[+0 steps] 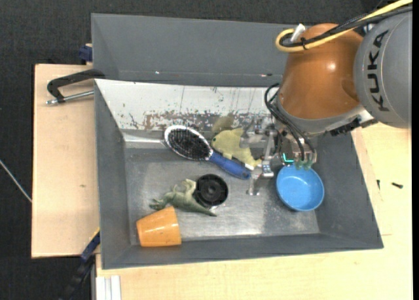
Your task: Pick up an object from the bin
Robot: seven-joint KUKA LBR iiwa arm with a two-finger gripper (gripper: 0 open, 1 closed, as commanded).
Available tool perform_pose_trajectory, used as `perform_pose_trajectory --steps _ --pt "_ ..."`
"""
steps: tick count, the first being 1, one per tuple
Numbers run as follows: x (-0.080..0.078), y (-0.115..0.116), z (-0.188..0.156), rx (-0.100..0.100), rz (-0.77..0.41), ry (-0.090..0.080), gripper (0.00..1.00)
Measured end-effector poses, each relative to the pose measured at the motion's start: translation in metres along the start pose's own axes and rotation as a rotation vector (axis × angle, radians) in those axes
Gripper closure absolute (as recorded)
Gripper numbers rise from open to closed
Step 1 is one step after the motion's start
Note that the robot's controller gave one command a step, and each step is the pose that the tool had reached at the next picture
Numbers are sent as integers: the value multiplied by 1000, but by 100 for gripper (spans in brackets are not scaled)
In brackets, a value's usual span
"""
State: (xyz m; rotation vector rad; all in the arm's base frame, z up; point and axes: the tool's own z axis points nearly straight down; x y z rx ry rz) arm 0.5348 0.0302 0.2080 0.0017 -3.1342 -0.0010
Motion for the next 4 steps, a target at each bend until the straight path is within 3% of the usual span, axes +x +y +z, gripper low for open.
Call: perform_pose_trajectory --steps 1,2,3,4 --pt "-10 4 119 -7 294 -37 0" --pt "-9 5 118 -8 292 -34 100" --pt "-7 5 119 -6 292 -24 0" --pt "-8 6 118 -9 292 -29 100"
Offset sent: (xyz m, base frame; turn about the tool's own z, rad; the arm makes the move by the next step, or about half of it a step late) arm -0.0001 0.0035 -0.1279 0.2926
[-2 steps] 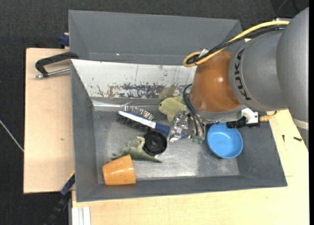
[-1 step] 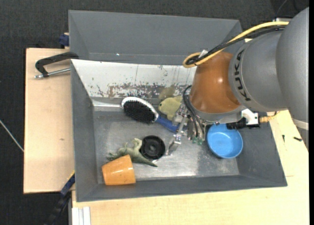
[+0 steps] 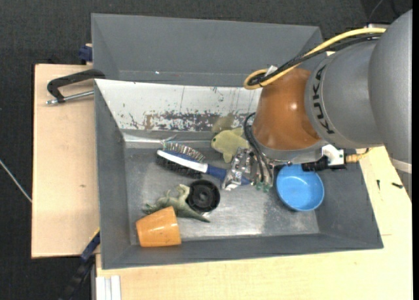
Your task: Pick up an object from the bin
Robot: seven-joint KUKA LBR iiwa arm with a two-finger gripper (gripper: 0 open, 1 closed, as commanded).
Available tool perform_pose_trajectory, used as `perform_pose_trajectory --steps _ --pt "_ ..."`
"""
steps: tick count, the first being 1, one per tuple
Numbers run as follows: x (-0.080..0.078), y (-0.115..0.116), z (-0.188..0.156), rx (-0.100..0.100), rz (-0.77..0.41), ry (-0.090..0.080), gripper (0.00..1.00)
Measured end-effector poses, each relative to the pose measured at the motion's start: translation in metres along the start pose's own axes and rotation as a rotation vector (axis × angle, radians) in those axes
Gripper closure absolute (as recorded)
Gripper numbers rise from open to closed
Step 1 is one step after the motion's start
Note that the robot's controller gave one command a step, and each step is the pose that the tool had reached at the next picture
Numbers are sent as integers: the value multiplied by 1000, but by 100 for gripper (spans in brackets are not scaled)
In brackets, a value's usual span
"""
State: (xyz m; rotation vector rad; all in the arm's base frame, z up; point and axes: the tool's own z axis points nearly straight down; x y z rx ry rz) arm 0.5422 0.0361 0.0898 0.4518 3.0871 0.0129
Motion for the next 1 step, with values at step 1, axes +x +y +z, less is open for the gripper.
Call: perform_pose_trajectory --steps 1 --pt "4 10 -119 5 -27 8 100"
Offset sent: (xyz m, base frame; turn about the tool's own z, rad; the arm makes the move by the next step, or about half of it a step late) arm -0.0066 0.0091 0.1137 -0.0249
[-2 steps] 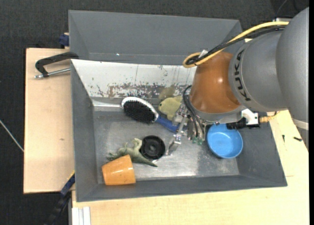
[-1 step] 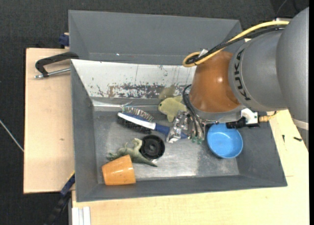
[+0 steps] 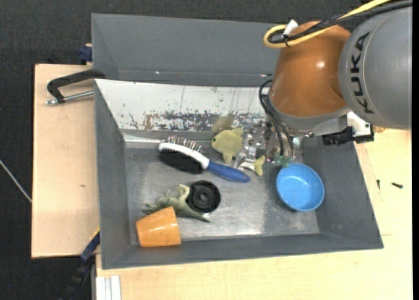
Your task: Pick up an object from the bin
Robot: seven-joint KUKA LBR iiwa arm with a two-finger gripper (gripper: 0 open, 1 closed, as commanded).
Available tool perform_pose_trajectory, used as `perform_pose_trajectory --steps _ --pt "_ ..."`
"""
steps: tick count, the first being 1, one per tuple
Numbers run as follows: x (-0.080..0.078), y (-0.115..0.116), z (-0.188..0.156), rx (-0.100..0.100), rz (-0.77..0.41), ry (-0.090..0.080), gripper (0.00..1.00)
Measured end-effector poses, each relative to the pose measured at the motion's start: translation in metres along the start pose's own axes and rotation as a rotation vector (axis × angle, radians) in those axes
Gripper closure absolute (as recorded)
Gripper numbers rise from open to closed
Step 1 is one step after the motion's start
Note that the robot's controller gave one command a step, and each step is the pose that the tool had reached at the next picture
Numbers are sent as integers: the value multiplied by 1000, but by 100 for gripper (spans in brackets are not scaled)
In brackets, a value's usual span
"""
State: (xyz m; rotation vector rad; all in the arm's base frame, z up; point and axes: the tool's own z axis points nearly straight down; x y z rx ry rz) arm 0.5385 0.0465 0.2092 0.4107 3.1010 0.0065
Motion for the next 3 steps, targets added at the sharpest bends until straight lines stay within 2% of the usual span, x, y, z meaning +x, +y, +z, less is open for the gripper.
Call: perform_pose_trajectory --steps 1,2,3 --pt "2 -1 5 4 1 9 0" --pt "-22 33 115 1 -10 -2 0" --pt "-16 34 123 4 -12 11 100"
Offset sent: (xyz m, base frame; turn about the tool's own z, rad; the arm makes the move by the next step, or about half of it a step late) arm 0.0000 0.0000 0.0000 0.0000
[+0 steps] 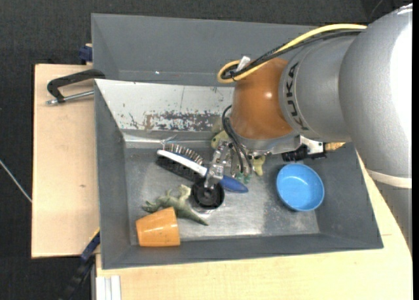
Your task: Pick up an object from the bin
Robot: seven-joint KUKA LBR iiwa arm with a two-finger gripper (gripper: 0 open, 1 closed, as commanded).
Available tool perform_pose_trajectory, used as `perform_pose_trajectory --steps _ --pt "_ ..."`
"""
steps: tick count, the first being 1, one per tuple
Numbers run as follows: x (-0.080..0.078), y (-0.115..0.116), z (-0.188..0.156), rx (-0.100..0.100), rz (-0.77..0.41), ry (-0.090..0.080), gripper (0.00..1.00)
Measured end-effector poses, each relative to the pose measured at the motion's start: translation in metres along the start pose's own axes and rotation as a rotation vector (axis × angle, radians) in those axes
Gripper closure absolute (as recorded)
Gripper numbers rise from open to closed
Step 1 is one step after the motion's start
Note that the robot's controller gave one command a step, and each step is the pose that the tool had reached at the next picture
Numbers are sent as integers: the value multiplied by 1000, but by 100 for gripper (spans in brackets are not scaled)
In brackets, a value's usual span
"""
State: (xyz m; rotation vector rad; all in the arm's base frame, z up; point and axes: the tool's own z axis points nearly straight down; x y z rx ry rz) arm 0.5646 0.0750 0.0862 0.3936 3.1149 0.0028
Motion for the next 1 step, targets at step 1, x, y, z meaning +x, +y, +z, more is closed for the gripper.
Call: perform_pose_trajectory --steps 1 --pt "-19 4 -134 -3 7 -10 100"
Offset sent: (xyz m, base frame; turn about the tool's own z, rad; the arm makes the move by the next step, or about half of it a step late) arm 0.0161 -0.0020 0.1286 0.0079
